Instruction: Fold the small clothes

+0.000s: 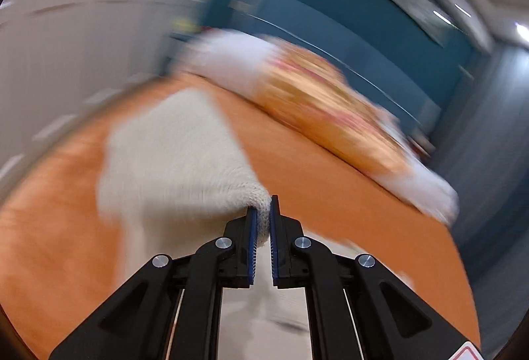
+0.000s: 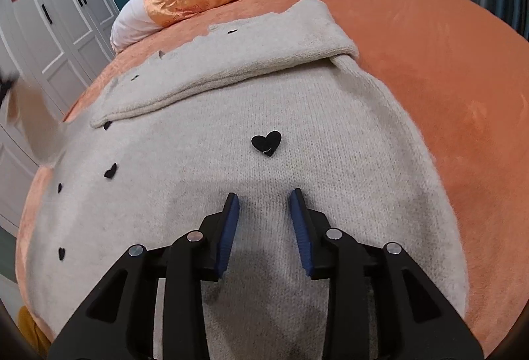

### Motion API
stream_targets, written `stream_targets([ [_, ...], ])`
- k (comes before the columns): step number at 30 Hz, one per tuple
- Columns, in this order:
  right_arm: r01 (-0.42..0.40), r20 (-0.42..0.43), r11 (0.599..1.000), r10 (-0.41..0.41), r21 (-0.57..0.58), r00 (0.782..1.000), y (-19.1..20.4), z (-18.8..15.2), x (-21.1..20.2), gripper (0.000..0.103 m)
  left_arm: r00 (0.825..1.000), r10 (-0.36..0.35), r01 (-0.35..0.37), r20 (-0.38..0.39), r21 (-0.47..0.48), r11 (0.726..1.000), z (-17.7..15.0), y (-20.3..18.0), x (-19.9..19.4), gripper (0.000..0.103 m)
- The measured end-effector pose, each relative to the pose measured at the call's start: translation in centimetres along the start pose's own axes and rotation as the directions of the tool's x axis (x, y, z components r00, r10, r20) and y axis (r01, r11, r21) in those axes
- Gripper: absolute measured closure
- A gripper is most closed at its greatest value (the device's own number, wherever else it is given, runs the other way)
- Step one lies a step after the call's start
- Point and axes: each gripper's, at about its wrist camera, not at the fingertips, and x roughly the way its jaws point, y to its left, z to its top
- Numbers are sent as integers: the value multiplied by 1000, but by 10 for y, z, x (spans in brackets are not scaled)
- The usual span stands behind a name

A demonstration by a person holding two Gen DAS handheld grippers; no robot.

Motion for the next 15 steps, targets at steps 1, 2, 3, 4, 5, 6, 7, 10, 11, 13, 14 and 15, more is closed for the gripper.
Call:
stream_targets([
  [1, -16, -1, 1000, 16, 1, 1000, 0, 0, 0, 65, 997, -50, 51, -60, 26, 998, -25, -37, 18, 97],
  [2, -24, -2, 1000, 24, 1, 1000, 0, 0, 0, 64, 991, -71, 76, -112, 41, 996, -51, -64, 36, 96],
  [3, -34, -4, 999, 34, -1, 999, 0, 1, 0, 61, 983, -80, 89, -164, 49, 995, -76, -85, 51, 91],
  [4, -39, -5, 999, 39, -2, 999, 1, 1, 0, 59, 969, -86, 99, -231, 47, 994, -108, -103, 69, 88],
  [5, -47, -8, 999, 47, -4, 999, 1, 1, -1, 58, 959, -83, 96, -271, 38, 995, -130, -112, 79, 88],
  [6, -55, -11, 998, 55, -5, 998, 2, 2, -1, 55, 943, -65, 80, -325, 31, 996, -160, -120, 91, 88],
  [7, -59, -18, 998, 59, -4, 998, 3, 3, -3, 54, 935, -51, 65, -352, 29, 997, -174, -120, 97, 88],
  [10, -55, -48, 998, 55, 1, 997, 6, 12, -12, 52, 923, -31, 26, -382, -19, 999, -203, -101, 87, 88],
  [11, -62, -48, 998, 63, 9, 997, 5, 16, -15, 51, 928, -26, 13, -371, -38, 999, -201, -90, 80, 87],
  [13, -86, -22, 996, 87, 29, 996, 4, 32, -21, 50, 943, -7, -24, -333, -90, 996, -185, -63, 68, 74],
  [14, -86, -10, 996, 86, 38, 996, 3, 42, -22, 50, 953, 17, -58, -304, -126, 990, -174, -44, 59, 70],
  [15, -82, -1, 995, 82, 49, 997, 4, 55, -20, 50, 958, 44, -90, -283, -154, 984, -166, -27, 55, 66],
])
